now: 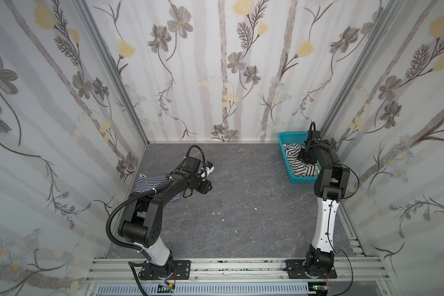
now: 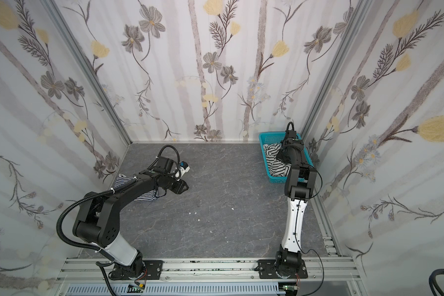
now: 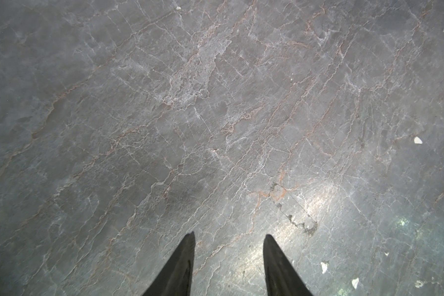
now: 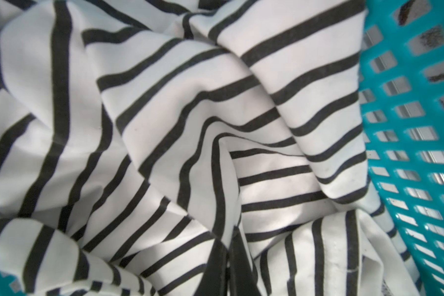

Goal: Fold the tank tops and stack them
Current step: 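Lift the black-and-white tank top out of the basket with the right gripper, then lower the black-and-white top mid-table with the right gripper while the left gripper approaches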

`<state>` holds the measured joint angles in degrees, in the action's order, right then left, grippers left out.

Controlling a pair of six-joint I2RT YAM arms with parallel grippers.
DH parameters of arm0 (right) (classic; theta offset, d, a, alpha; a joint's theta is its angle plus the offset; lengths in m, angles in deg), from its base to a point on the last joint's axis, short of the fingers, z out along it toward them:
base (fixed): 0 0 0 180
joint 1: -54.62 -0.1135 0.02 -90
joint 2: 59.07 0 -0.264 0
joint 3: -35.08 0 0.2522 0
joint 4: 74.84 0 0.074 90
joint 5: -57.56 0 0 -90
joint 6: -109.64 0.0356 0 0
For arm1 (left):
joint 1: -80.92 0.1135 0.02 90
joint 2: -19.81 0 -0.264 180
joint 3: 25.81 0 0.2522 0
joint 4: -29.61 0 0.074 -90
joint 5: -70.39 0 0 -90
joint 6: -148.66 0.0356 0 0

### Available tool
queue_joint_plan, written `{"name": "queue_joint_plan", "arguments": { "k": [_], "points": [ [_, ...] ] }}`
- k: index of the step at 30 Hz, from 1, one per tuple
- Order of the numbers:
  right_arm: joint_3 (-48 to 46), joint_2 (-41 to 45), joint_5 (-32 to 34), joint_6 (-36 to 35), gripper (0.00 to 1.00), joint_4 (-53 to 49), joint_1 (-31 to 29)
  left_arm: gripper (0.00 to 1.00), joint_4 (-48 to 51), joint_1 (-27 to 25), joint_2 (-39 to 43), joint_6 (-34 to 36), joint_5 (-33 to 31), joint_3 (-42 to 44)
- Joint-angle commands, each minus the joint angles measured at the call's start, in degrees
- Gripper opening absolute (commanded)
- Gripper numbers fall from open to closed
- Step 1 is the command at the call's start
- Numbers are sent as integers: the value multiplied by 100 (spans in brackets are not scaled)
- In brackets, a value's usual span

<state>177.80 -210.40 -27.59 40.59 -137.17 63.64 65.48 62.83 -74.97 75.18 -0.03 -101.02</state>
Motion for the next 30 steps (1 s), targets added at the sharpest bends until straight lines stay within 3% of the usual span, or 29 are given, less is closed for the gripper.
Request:
{"name": "queue_joint_plan", "arguments": {
  "k": [1,17,22,30],
  "points": [
    [58,306,-67,5,0,65,-36,46,-167,-2,104,-69,-71,28],
    [41,2822,-388,312,0,216,-694,45,-427,206,174,-219,-240,41],
    [53,3745,-377,296,0,513,-1265,45,-504,374,148,-269,-222,45],
    [103,4252,-495,365,0,455,-2355,45,-576,731,173,-327,-123,-8]
  ]
}}
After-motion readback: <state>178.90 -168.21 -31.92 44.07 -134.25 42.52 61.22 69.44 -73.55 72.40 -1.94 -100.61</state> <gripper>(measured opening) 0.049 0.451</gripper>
